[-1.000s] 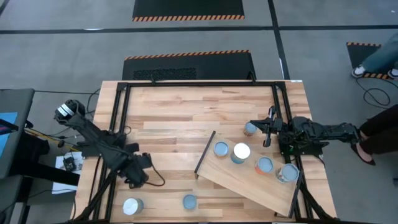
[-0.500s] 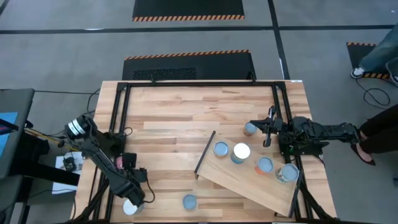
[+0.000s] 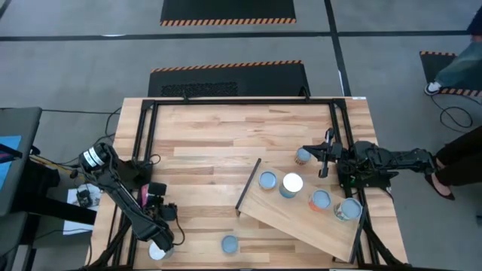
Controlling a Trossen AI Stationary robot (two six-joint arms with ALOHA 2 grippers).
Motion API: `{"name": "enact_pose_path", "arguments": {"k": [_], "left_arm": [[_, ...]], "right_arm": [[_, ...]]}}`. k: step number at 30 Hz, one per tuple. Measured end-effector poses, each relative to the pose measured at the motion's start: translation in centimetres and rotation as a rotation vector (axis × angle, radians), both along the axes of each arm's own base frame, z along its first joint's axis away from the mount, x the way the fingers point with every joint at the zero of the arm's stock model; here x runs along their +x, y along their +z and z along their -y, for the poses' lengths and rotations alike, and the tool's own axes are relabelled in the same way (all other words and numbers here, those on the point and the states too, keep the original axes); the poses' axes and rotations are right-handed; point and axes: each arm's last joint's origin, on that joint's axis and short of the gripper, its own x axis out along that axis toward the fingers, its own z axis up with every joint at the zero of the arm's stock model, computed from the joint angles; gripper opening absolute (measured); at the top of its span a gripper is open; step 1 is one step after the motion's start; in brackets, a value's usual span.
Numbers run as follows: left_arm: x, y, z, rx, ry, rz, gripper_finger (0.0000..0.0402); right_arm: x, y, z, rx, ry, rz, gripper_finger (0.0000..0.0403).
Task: Pick and place cans onto a shelf
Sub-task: Put the canned chicken soup on the shelf
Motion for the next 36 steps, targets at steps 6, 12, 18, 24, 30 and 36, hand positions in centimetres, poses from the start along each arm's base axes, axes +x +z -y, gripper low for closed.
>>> {"name": "enact_pose_path", "arguments": {"k": [6, 12, 18, 24, 30, 36], "left_arm": [[0.1, 1.2, -0.2, -0.011, -0.002, 0.028, 0.0009], [0.9, 5.4, -1.0, -0.156, 0.133, 0.231, 0.0000], [1.3, 9.9, -3.3, -0.327, 0.282, 0.534, 0.0000], [3.3, 12.3, -4.4, -0.549, 0.350, 0.762, 0.0000], [6.4, 15.1, -4.8, -0.743, 0.264, 0.944, 0.0000], [8.1, 19.9, -6.2, -0.818, 0.235, 1.137, 0.0000]], "right_arm": [[0.0, 0.0, 0.0, 0.000, 0.000, 0.000, 0.0008], [0.0, 0.0, 0.0, 0.000, 0.000, 0.001, 0.0008], [0.0, 0.0, 0.0, 0.000, 0.000, 0.001, 0.0008], [0.0, 0.0, 0.0, 0.000, 0.000, 0.001, 0.0008], [0.0, 0.0, 0.0, 0.000, 0.000, 0.003, 0.0008], [0.0, 0.1, 0.0, 0.001, 0.000, 0.007, 0.0008]]}}
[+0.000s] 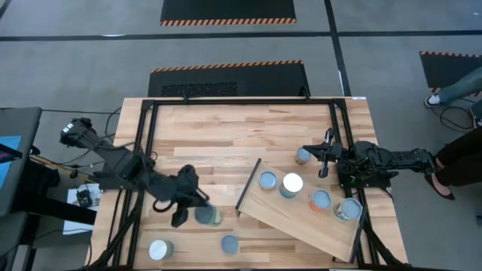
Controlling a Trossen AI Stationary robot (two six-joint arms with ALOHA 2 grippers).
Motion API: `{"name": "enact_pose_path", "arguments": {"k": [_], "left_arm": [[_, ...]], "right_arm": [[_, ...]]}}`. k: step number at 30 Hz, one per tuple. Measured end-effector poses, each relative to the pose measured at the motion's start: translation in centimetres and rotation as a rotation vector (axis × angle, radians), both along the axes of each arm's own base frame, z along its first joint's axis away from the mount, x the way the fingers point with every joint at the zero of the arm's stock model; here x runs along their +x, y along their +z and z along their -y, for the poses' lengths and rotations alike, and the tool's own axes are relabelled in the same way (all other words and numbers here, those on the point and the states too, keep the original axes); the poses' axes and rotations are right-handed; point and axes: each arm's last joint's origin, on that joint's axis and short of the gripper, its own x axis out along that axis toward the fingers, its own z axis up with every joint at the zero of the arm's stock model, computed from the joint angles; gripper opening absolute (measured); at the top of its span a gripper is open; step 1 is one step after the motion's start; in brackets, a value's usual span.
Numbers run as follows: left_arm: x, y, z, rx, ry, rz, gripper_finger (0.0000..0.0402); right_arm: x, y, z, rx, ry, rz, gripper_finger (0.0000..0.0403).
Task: Pick and place cans onto a shelf
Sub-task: Put the canned chicken soup on the shelf
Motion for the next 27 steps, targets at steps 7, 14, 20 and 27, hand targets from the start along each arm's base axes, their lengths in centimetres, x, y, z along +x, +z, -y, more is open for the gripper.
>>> {"name": "enact_pose_path", "arguments": {"k": [7, 14, 20, 27], "left_arm": [[4.6, 3.3, -0.7, 0.098, -0.036, 0.125, 0.0000], [11.8, 3.1, -1.0, 0.130, -0.139, 0.081, 0.0000], [16.1, 1.8, -2.6, 0.147, -0.125, 0.023, 0.0000], [17.9, 0.5, -4.5, 0.119, -0.085, -0.026, 0.0000]], "right_arm": [[0.0, 0.0, 0.0, 0.002, 0.000, 0.000, 0.0008], [0.0, 0.0, 0.0, 0.001, 0.000, 0.000, 0.0008], [0.0, 0.0, 0.0, -0.002, 0.000, -0.002, 0.0008], [0.0, 0.0, 0.0, -0.009, 0.001, -0.005, 0.0008]]}}
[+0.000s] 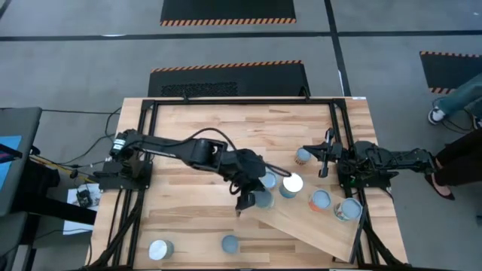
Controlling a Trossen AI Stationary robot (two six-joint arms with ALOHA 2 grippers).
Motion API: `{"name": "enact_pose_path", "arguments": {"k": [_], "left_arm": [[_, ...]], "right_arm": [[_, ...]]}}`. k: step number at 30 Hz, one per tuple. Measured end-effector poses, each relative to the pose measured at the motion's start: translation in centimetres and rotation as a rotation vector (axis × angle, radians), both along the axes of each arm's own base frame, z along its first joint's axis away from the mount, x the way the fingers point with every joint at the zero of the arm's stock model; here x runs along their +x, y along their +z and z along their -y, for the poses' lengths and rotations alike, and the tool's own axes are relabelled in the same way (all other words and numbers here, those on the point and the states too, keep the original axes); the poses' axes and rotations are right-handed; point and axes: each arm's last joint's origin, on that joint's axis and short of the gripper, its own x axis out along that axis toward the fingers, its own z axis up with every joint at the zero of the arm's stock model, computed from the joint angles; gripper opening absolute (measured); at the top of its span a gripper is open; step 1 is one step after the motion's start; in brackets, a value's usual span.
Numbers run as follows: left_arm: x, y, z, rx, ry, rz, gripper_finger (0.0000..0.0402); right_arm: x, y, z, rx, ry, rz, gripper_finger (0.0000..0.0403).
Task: Pick and place cans onto a shelf
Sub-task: Put the canned chicken soup on the shelf
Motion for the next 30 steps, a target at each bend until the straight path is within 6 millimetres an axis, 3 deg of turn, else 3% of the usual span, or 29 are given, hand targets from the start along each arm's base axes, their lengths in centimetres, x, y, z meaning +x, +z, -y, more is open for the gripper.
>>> {"name": "enact_pose_path", "arguments": {"k": [14, 30], "left_arm": [[1.3, -2.2, -0.3, -0.062, 0.016, -0.090, 0.0000], [1.7, -2.6, -0.3, -0.061, 0.042, -0.087, 0.0012]], "right_arm": [[0.0, 0.0, 0.0, 0.000, 0.000, 0.003, 0.0008], [0.0, 0.0, 0.0, 0.000, 0.000, 0.001, 0.0008]]}}
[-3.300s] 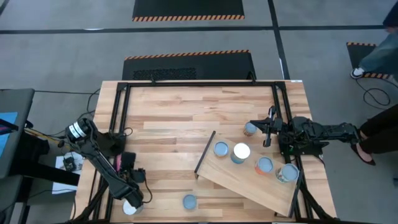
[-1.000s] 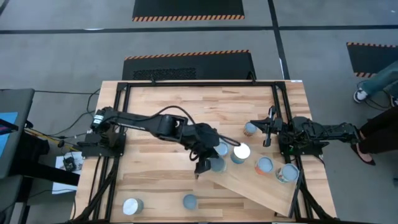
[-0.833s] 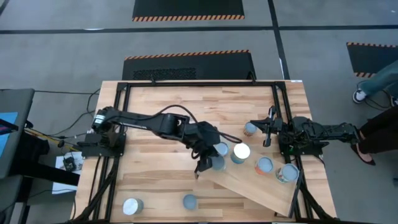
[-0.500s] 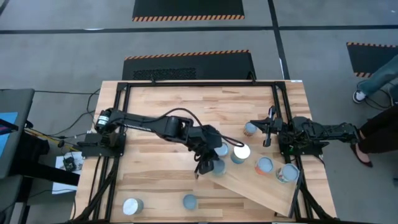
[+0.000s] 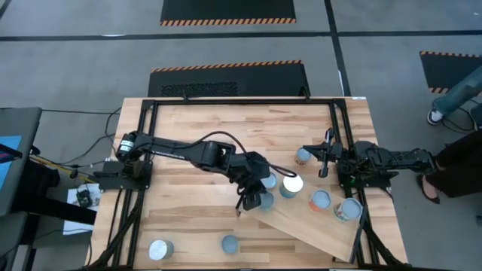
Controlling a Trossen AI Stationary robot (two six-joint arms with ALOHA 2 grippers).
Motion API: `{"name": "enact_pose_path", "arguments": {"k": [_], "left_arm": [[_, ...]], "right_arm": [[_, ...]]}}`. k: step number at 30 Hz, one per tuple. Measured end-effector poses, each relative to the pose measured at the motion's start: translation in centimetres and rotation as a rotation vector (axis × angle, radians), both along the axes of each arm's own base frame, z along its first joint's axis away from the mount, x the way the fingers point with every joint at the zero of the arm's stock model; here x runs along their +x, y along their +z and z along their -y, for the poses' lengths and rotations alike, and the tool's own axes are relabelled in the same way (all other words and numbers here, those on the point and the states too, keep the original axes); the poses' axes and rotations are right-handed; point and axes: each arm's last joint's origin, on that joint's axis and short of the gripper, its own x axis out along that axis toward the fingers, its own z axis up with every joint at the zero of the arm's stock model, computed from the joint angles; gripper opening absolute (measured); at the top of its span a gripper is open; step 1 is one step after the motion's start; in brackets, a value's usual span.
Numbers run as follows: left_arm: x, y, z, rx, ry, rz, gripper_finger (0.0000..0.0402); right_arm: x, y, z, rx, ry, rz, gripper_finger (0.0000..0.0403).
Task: Pick and place cans onto a shelf
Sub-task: Put the canned chicken soup on the shelf
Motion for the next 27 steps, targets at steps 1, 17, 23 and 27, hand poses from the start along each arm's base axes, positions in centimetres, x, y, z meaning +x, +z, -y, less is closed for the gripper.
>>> {"name": "enact_pose_path", "arguments": {"k": [1, 17, 23, 27], "left_arm": [[0.0, 0.0, 0.0, 0.000, 0.000, 0.000, 0.0019], [0.0, 0.0, 0.0, 0.021, -0.002, 0.007, 0.0060], [-1.5, 2.0, -0.4, 0.066, -0.025, 0.049, 0.0060], [-3.1, 3.9, -0.6, 0.141, -0.058, 0.095, 0.0060]], "right_arm": [[0.0, 0.0, 0.0, 0.000, 0.000, 0.000, 0.0008], [0.0, 0.0, 0.0, 0.000, 0.000, 0.000, 0.0008], [0.0, 0.0, 0.0, 0.000, 0.000, 0.000, 0.0008], [0.0, 0.0, 0.0, 0.000, 0.000, 0.000, 0.0008]]}}
